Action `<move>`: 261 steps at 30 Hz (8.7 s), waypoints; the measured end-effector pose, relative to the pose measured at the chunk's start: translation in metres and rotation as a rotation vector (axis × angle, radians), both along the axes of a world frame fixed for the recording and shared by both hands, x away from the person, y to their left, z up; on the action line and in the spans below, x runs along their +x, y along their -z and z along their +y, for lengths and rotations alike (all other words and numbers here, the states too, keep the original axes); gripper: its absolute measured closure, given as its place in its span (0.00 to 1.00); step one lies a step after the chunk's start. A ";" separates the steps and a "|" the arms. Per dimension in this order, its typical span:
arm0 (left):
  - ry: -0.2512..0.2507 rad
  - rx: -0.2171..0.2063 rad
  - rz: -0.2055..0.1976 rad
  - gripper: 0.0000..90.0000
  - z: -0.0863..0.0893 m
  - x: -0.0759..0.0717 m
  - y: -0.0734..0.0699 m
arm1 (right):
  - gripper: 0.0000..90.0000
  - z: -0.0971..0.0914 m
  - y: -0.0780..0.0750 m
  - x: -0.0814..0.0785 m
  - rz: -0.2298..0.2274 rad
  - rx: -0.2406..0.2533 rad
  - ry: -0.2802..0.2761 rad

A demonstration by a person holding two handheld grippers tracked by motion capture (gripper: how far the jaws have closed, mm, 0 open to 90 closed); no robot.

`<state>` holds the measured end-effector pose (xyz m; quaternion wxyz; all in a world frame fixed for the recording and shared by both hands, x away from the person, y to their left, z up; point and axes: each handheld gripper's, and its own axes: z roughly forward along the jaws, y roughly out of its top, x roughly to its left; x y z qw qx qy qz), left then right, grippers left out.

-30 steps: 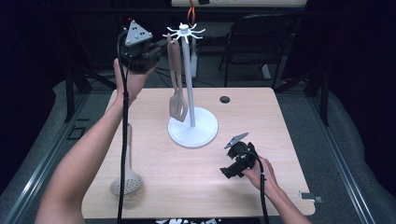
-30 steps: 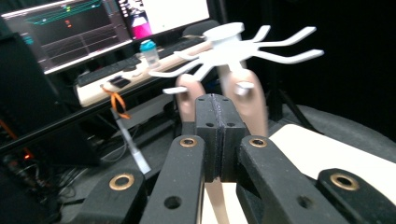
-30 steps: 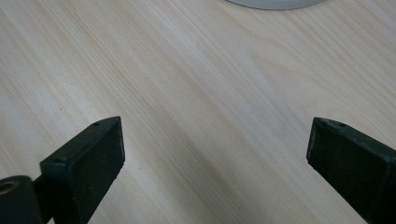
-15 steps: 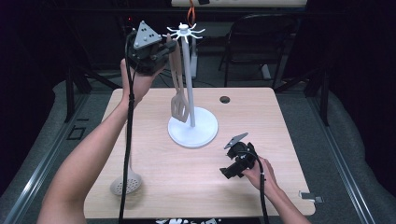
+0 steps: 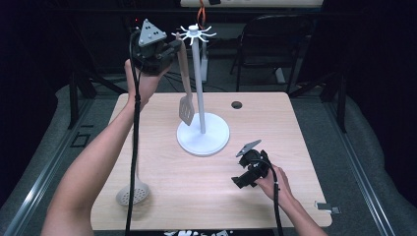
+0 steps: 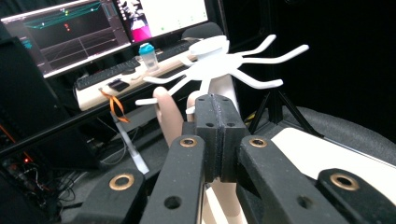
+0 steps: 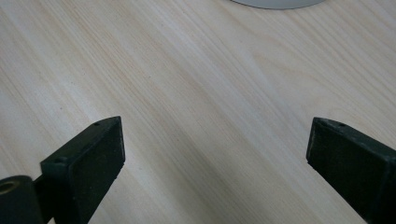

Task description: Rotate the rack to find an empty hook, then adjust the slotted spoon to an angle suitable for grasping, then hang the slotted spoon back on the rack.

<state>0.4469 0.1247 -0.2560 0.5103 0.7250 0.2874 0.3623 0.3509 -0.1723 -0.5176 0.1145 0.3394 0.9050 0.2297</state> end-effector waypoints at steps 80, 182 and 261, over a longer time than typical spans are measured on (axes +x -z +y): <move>-0.197 0.048 0.374 0.11 0.091 -0.008 0.163 | 0.05 0.003 0.004 0.000 0.018 -0.023 -0.013; -0.347 0.232 0.889 0.74 0.138 -0.035 0.299 | 0.07 0.011 0.013 0.005 0.078 -0.078 -0.046; -0.220 -0.107 0.390 0.85 0.144 -0.072 0.240 | 0.07 0.011 0.019 0.007 0.099 -0.102 -0.036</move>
